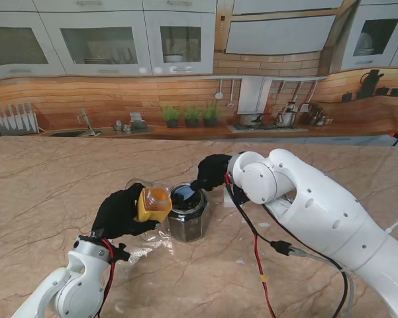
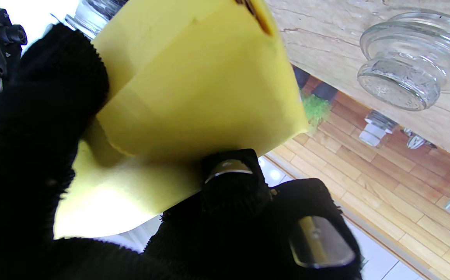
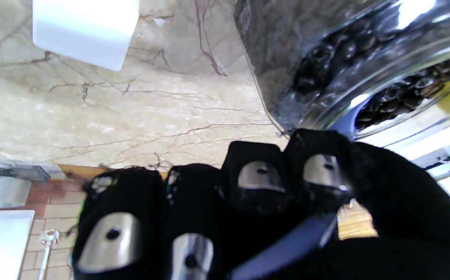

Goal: Portion coffee beans from the glass jar into the coffee jar

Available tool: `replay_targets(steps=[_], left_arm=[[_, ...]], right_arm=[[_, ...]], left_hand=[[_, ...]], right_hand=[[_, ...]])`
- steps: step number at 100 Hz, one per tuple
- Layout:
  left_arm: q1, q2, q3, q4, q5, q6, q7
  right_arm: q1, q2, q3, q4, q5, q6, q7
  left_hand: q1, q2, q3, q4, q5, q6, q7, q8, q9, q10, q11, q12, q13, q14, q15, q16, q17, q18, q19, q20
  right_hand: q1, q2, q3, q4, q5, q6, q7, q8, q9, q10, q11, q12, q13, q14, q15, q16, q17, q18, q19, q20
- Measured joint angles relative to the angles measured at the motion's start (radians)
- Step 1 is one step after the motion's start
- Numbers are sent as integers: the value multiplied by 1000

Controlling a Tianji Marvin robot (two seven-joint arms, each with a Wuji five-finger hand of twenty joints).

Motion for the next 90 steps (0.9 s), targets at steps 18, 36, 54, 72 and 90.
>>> replay_targets(steps=[18,36,54,72,90], left_arm=[[-3,0,4,1,0,5,-2],[-7,1,8,3,1,10,-6],[-9,1,9,4,3,13,-9],[-12,1,10,7,6,17,-12],[-16,2,14,10,6,23,-14]], right_arm=[[-40,1,47,-20,40,50,-1],[-74,2,87,-39,78,100,-5],[-122,2,141,-55,107,121,-18],[-176,2,204,-86,127,131,-33],[-214,3,259,-132,134,125,-38]], left_hand=[[0,0,0,0,0,0,0,0,0,0,0,0,0,0,0,0,0,0,0,0],[0,0,0,0,0,0,0,0,0,0,0,0,0,0,0,0,0,0,0,0],[0,0,0,0,0,0,0,0,0,0,0,0,0,0,0,0,0,0,0,0],[0,0,0,0,0,0,0,0,0,0,0,0,0,0,0,0,0,0,0,0],[0,0,0,0,0,0,0,0,0,0,0,0,0,0,0,0,0,0,0,0]], right_hand=[[0,0,0,0,0,4,0,0,0,0,0,0,0,0,0,0,0,0,0,0],[1,0,0,0,0,7,0,0,0,0,0,0,0,0,0,0,0,2,0,0],[1,0,0,0,0,9,0,0,0,0,0,0,0,0,0,0,0,9,0,0],[2,0,1,0,0,15,0,0,0,1,0,0,0,0,0,0,0,11,0,0],[2,0,1,0,0,18,0,0,0,3,0,0,0,1,0,0,0,20,0,0]])
